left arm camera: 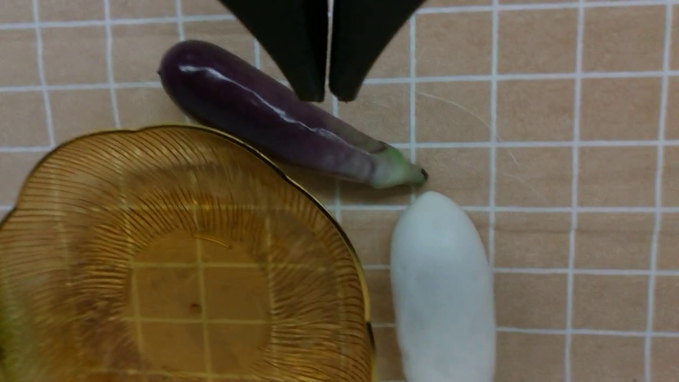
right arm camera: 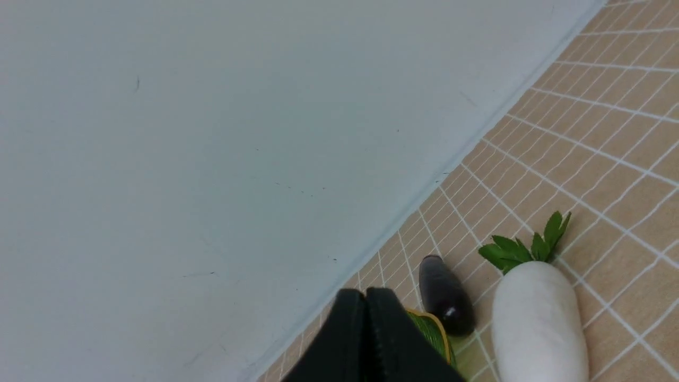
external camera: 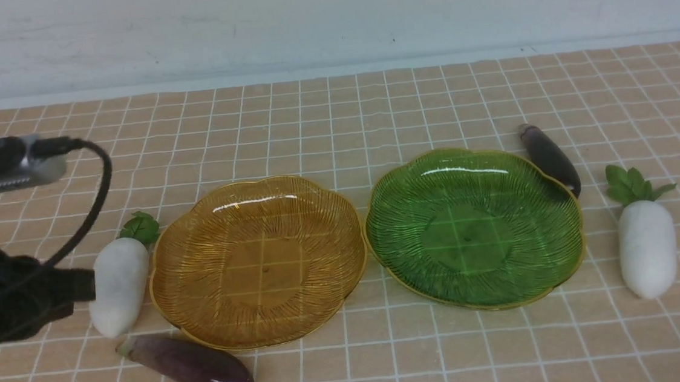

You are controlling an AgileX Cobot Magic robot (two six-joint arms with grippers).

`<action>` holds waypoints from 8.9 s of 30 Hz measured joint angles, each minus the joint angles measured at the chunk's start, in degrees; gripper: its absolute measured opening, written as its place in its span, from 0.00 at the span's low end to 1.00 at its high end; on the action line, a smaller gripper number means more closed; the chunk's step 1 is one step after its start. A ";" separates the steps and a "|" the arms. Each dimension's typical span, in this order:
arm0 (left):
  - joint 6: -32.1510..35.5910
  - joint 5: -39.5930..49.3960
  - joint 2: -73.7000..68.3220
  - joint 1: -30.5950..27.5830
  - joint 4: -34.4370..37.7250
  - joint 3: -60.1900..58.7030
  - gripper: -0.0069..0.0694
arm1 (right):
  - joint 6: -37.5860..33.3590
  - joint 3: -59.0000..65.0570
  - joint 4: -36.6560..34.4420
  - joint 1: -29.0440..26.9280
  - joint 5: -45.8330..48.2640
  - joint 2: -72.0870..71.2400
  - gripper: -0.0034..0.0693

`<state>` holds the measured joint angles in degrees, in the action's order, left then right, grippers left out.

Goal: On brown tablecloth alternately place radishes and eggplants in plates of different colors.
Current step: 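Pick up the white radish and place it in the left plate, then place the white radish onto the plate beside the other radish with the right gripper, then place the eggplant on the green plate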

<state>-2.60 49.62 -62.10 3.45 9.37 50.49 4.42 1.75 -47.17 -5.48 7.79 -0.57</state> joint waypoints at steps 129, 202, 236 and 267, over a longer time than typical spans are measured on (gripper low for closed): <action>5.85 8.54 -13.63 -6.86 5.74 4.22 0.09 | -15.40 -94.36 -4.98 35.33 35.27 121.20 0.90; -21.71 -2.64 -39.92 -6.86 -5.36 8.49 0.11 | -8.13 -97.34 30.72 28.35 65.45 74.38 0.13; 4.32 15.67 -8.62 -33.89 1.53 3.71 0.12 | -10.20 -97.07 30.36 28.35 65.45 74.32 0.13; 24.34 9.25 -35.45 -27.33 -2.08 3.71 0.81 | -13.69 -97.05 30.17 28.35 65.45 74.32 0.12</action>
<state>21.74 58.88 -97.56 -23.89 7.29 54.20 -9.27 -95.31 -16.99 22.86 73.24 73.75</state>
